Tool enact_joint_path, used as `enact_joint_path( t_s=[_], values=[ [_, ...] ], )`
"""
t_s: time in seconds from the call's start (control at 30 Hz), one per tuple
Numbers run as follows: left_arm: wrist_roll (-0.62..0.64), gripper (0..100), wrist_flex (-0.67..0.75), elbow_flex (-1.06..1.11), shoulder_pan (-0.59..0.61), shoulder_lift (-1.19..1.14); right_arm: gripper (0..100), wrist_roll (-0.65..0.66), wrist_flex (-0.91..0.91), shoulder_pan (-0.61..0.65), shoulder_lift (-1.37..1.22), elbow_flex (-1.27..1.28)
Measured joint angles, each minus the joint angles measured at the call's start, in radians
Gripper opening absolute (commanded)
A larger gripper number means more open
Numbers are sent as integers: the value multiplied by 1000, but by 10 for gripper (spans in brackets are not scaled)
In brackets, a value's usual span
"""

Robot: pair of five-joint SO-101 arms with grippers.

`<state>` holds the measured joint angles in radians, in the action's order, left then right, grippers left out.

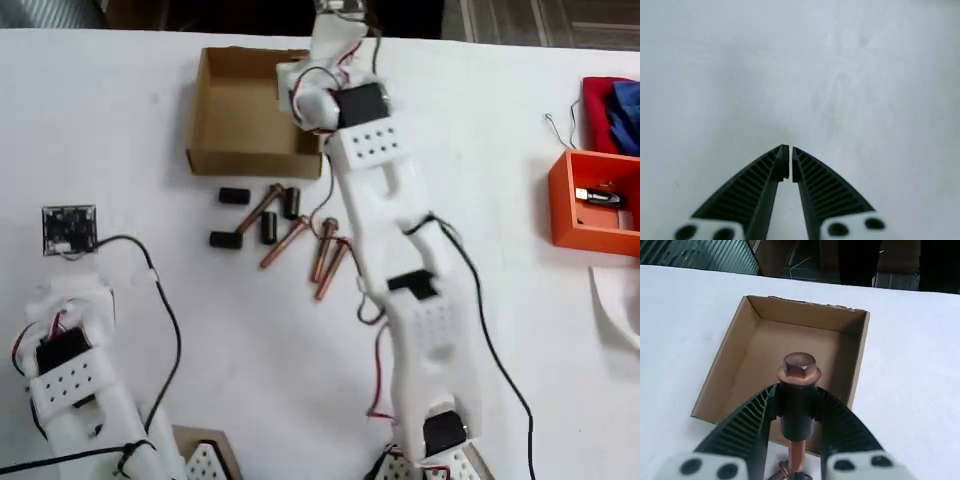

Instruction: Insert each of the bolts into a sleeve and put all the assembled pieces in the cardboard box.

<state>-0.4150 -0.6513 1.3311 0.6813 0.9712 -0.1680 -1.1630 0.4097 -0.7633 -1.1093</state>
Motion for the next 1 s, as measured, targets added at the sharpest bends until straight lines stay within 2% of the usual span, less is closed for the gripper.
enact_joint_path(
  t_s=[0.13,0.27,0.53,1.0],
  values=[
    [-8,42,23,61,-2,0,23,0,2,-2,-206,-193],
    [-11,42,89,121,-21,0,22,0,71,0,-321,-226],
    [-104,39,103,149,-118,0,22,0,160,0,-411,-227],
    [-112,39,103,150,-127,0,23,0,218,2,-500,-230]
  ],
)
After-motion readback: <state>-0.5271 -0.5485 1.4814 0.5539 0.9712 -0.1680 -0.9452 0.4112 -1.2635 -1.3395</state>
